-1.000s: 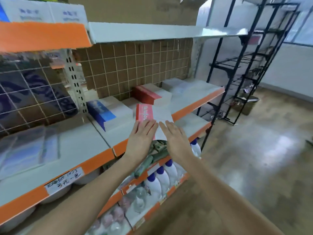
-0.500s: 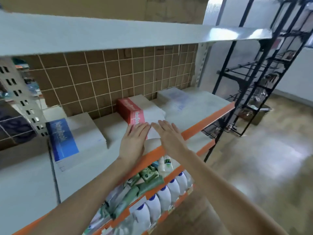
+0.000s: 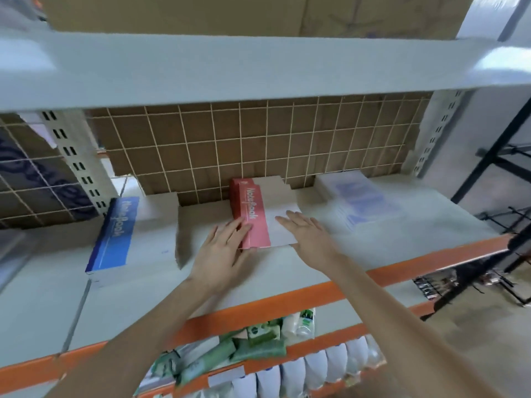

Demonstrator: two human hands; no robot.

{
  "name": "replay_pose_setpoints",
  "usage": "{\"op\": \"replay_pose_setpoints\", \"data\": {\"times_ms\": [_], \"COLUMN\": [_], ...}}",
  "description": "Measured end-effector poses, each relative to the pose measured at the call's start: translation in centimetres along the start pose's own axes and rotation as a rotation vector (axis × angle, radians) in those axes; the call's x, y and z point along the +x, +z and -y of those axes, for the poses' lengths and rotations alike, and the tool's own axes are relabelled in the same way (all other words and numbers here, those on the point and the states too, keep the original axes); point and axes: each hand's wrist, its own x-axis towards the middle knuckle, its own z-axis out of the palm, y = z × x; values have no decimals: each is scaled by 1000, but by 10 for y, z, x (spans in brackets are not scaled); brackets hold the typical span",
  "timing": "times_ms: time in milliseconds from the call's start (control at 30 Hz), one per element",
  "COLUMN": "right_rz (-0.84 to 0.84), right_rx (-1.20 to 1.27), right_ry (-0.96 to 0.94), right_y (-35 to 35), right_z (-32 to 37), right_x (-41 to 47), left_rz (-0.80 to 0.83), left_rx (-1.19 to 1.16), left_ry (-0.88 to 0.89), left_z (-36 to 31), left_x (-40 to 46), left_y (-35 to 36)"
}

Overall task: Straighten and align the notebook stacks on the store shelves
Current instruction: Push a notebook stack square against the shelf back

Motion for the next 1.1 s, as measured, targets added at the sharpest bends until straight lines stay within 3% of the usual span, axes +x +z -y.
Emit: {"op": "replay_pose_setpoints", "data": {"times_ms": [267,467,600,800,1100], "right_rz": [61,-222,-355,-480,-498], "right_rx": [289,587,746,788,767], "right_ry": [-144,-54,7,-48,-50], "right_y": [5,23,35,38,35], "right_z": [-40,-59,-62,-60,-58], "right_x": [29,19,15,14,11], "left_rz": [-103,-107,-241,-376,-489], "left_rx": [-47,-59,-150,-316,-306], "left_ry": [-195,-292,-297,-337,-362], "left_z": [-31,-39,-42,-40,-36], "left_x": [14,14,8,4,5], "left_y": [2,4,11,24,30]}}
